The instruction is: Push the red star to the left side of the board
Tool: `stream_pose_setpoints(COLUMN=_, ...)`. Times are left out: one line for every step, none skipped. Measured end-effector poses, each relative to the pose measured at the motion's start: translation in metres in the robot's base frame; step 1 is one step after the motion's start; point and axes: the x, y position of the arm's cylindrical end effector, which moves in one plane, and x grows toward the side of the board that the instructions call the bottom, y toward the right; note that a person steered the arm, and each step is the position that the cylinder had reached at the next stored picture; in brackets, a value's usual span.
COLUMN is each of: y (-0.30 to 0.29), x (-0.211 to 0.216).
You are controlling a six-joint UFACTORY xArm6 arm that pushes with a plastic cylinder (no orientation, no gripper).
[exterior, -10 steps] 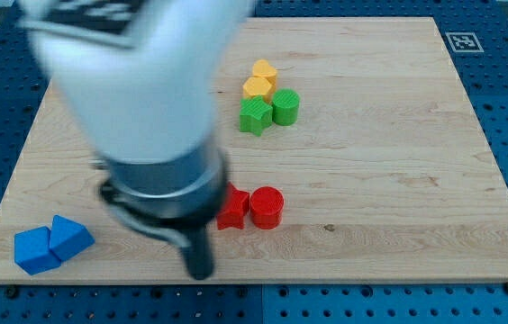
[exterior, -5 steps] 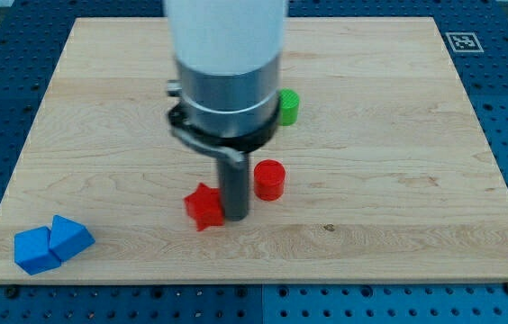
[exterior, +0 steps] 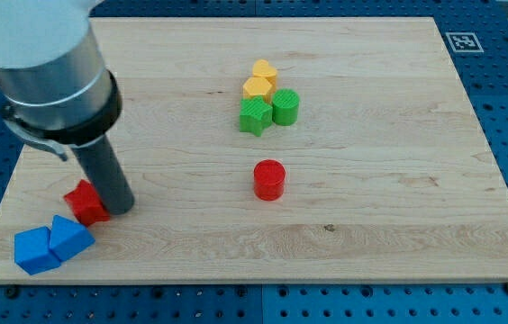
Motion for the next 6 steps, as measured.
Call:
stream_pose_setpoints(y=-0.017, x=-0.015)
stream_pose_setpoints(y=-0.029, x=-0.017)
stream_pose_setpoints(y=-0.041, x=-0.017)
stream_pose_setpoints(y=-0.051, x=-0.028)
stream_pose_setpoints(y=-0.059, x=-0.034)
stream_pose_setpoints(y=-0.059, x=-0.031)
